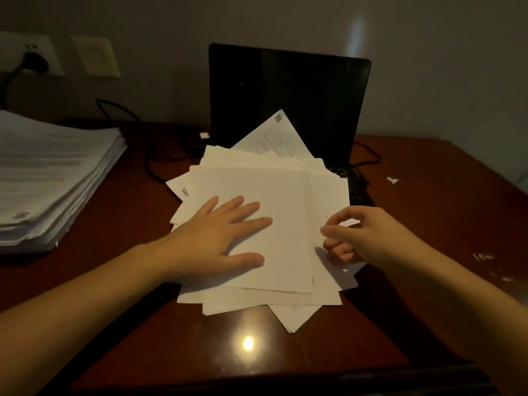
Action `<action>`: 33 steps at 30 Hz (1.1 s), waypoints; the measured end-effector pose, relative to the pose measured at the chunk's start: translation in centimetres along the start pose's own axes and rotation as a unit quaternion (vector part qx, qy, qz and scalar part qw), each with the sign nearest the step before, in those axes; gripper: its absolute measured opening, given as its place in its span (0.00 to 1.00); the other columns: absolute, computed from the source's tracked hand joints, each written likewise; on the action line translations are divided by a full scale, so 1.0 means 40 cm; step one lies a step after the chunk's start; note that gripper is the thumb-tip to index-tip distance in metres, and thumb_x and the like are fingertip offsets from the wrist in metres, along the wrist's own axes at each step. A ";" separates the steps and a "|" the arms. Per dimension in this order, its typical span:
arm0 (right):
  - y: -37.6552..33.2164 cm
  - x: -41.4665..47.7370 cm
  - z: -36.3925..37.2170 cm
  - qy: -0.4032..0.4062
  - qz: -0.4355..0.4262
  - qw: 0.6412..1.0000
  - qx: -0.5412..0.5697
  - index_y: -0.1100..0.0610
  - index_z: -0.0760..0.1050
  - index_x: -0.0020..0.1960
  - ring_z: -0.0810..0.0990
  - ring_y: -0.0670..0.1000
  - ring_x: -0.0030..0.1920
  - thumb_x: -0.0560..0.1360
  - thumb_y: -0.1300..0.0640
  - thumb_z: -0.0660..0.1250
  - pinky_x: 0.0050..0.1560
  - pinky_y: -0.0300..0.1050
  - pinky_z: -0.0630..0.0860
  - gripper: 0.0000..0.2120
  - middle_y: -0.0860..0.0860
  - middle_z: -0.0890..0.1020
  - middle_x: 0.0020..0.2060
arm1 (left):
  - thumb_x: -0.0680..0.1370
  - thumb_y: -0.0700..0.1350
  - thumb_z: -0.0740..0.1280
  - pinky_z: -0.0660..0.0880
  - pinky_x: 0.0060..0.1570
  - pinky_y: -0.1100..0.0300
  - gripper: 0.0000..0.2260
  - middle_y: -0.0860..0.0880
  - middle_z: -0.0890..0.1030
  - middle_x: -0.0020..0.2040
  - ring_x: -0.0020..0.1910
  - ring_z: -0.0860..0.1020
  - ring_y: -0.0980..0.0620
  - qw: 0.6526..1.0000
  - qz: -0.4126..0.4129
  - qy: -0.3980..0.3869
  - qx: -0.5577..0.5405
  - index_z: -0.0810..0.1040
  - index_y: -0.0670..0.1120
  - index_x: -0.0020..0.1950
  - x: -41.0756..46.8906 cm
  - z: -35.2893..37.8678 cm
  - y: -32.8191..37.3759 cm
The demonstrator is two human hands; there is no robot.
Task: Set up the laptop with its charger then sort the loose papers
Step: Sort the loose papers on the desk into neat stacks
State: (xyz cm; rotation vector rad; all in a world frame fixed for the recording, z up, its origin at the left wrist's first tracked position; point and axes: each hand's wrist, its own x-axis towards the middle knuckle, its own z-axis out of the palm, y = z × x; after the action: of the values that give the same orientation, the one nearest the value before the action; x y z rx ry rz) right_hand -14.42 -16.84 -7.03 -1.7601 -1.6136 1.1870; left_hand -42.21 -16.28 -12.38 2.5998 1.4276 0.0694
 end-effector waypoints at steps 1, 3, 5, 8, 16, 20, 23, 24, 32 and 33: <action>-0.002 -0.008 0.002 -0.007 0.009 1.000 -0.010 0.54 0.77 0.55 0.86 0.55 0.37 0.76 0.56 0.73 0.37 0.44 0.83 0.10 0.57 0.85 0.41 | 0.77 0.75 0.44 0.36 0.78 0.47 0.32 0.61 0.41 0.81 0.78 0.34 0.60 1.000 -0.015 0.007 0.010 0.42 0.68 0.79 -0.001 0.008 -0.003; -0.004 -0.023 0.011 -0.008 0.008 0.999 -0.035 0.52 0.75 0.57 0.86 0.55 0.38 0.76 0.55 0.72 0.36 0.42 0.82 0.12 0.57 0.85 0.42 | 0.74 0.76 0.40 0.37 0.78 0.46 0.35 0.60 0.41 0.82 0.79 0.35 0.58 0.999 -0.041 0.015 0.023 0.41 0.67 0.79 -0.005 0.013 -0.002; -0.006 -0.036 0.022 -0.012 0.009 1.000 -0.025 0.52 0.74 0.58 0.86 0.55 0.39 0.76 0.55 0.72 0.37 0.42 0.83 0.13 0.57 0.85 0.42 | 0.73 0.76 0.37 0.36 0.78 0.44 0.37 0.59 0.40 0.82 0.79 0.35 0.56 0.998 -0.061 0.022 0.027 0.42 0.66 0.80 -0.009 0.014 0.005; -0.006 -0.047 0.040 -0.048 0.033 0.997 0.056 0.53 0.75 0.60 0.87 0.54 0.40 0.76 0.55 0.72 0.40 0.45 0.84 0.13 0.57 0.86 0.43 | 0.72 0.76 0.37 0.34 0.77 0.44 0.38 0.57 0.41 0.82 0.79 0.35 0.55 0.996 -0.073 0.043 0.031 0.45 0.64 0.81 -0.017 0.013 0.011; -0.016 -0.038 0.106 -0.106 0.039 0.973 0.199 0.51 0.71 0.67 0.83 0.54 0.34 0.73 0.63 0.75 0.36 0.45 0.82 0.25 0.58 0.86 0.38 | 0.73 0.77 0.47 0.34 0.77 0.54 0.39 0.61 0.42 0.81 0.79 0.37 0.60 1.000 0.010 0.007 -0.010 0.42 0.64 0.80 -0.029 0.013 0.035; -0.007 -0.045 0.101 -0.048 -0.012 0.990 0.135 0.49 0.71 0.67 0.86 0.52 0.37 0.75 0.61 0.73 0.39 0.43 0.82 0.24 0.54 0.86 0.39 | 0.78 0.69 0.47 0.46 0.76 0.64 0.28 0.66 0.60 0.77 0.76 0.54 0.66 0.988 0.031 0.059 -0.137 0.55 0.65 0.78 -0.025 0.011 0.027; 0.019 -0.069 0.074 0.047 -0.020 0.993 0.110 0.51 0.76 0.62 0.86 0.51 0.40 0.75 0.56 0.72 0.40 0.41 0.83 0.16 0.54 0.86 0.40 | 0.81 0.64 0.44 0.51 0.76 0.63 0.24 0.68 0.64 0.74 0.74 0.57 0.70 0.982 0.047 0.062 -0.174 0.60 0.63 0.76 -0.028 0.014 0.038; 0.029 -0.078 0.066 0.066 -0.018 0.994 0.088 0.51 0.77 0.60 0.86 0.50 0.40 0.75 0.54 0.72 0.40 0.42 0.83 0.14 0.53 0.86 0.40 | 0.81 0.64 0.43 0.47 0.77 0.60 0.25 0.66 0.60 0.76 0.75 0.53 0.69 0.984 0.048 0.052 -0.164 0.57 0.62 0.77 -0.029 0.017 0.043; 0.041 -0.125 0.025 0.048 0.029 0.998 0.014 0.45 0.69 0.66 0.85 0.51 0.44 0.75 0.50 0.71 0.42 0.45 0.84 0.21 0.51 0.82 0.50 | 0.76 0.69 0.32 0.29 0.75 0.55 0.31 0.62 0.42 0.81 0.77 0.33 0.64 0.997 0.049 -0.013 -0.052 0.42 0.65 0.79 -0.034 0.042 0.125; 0.042 -0.129 0.024 0.046 0.030 0.998 0.019 0.45 0.68 0.68 0.84 0.51 0.45 0.76 0.50 0.71 0.40 0.43 0.83 0.23 0.52 0.82 0.50 | 0.75 0.70 0.31 0.28 0.75 0.54 0.32 0.63 0.38 0.81 0.76 0.31 0.64 0.998 0.048 -0.022 -0.030 0.39 0.66 0.79 -0.036 0.043 0.132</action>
State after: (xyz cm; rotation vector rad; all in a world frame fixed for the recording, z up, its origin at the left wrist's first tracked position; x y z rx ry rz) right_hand -13.94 -22.32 -7.43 -1.8232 -1.4872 1.1385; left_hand -38.37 -20.49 -13.08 2.6023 1.2669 0.0659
